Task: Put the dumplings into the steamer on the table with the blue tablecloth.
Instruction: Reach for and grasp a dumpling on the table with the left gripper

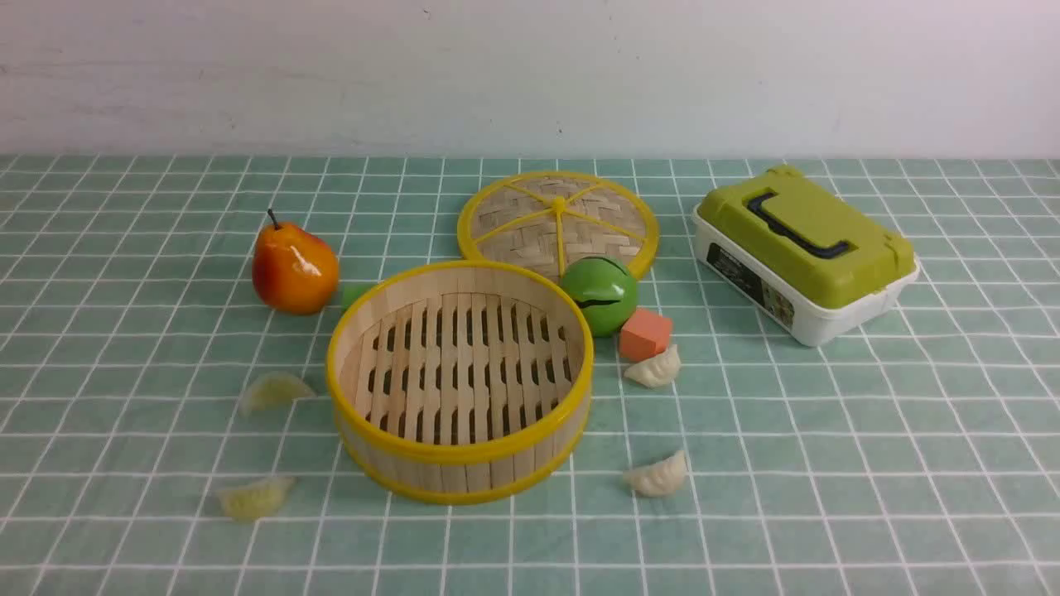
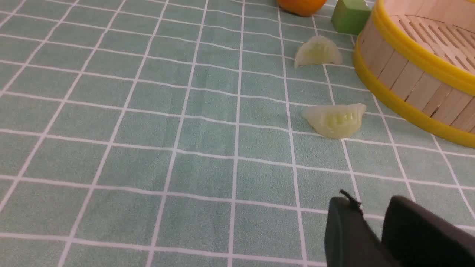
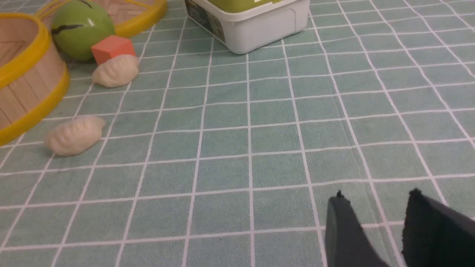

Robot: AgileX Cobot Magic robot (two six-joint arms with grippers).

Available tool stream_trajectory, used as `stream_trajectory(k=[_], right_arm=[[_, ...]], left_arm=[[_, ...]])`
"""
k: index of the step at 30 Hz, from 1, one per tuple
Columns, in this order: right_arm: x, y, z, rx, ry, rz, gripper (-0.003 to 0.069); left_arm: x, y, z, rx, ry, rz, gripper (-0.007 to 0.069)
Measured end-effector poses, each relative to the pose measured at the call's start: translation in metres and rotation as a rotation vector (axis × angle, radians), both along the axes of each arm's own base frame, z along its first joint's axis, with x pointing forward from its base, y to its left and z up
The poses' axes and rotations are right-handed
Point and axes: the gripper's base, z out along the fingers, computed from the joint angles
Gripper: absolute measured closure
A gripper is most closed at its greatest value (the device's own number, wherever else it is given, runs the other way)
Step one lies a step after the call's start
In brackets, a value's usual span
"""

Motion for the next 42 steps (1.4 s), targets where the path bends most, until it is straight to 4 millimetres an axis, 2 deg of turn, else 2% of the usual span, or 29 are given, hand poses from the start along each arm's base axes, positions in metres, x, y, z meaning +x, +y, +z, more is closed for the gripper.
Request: stream_trajectory(k=[31, 42], right_arm=[[0.0000, -0.0001, 0.0000, -0.003, 0.000, 0.000, 0.0419], [0.0003, -0.0003, 0.0010, -0.008, -0.012, -0.001, 0.0419]], left_arm=[[0.0000, -0.0002, 0.0002, -0.006, -0.002, 0.000, 0.0447], [0.0014, -0.0003, 0.0046, -0.009, -0.052, 0.000, 0.0438]])
